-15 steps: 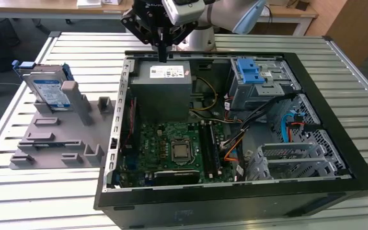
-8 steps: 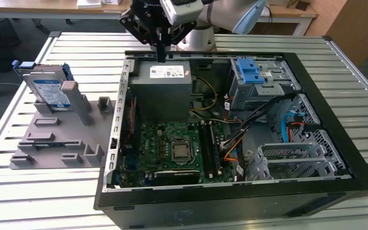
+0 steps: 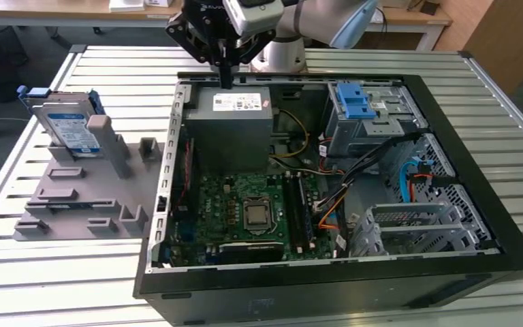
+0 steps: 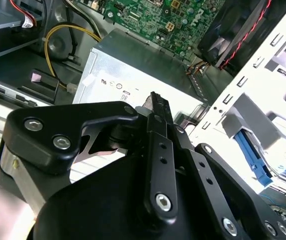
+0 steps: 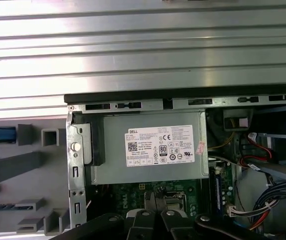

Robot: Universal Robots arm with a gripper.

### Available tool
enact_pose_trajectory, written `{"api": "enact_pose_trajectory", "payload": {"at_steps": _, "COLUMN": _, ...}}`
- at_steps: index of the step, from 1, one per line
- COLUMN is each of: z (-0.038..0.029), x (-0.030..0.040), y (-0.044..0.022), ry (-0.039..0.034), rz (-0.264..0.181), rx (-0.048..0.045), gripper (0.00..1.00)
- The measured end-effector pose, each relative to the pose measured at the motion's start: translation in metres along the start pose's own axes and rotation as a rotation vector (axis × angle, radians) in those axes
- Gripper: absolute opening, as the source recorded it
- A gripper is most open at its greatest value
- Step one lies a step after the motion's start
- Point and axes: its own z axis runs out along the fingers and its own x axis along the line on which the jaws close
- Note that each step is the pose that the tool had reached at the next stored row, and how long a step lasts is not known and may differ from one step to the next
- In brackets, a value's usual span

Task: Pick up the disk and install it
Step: 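Reach for the disk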

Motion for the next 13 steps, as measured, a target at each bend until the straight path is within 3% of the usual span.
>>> {"api": "enact_pose_trajectory", "payload": {"at_steps": 7, "z": 0.0004, "x": 0.0044, "y": -0.0004, "ry": 0.0000, "rz": 0.000, "rx": 0.0000, "gripper": 0.11}}
{"api": "enact_pose_trajectory", "payload": {"at_steps": 8, "z": 0.0009, "x": 0.0109, "y": -0.0009, "ry": 0.0000, "rz": 0.000, "rx": 0.0001, "gripper": 0.11}}
{"api": "enact_pose_trajectory", "payload": {"at_steps": 13, "z": 0.0012, "x": 0.0133, "y": -0.0011, "ry": 0.0000, "rz": 0.000, "rx": 0.0000, "gripper": 0.11}}
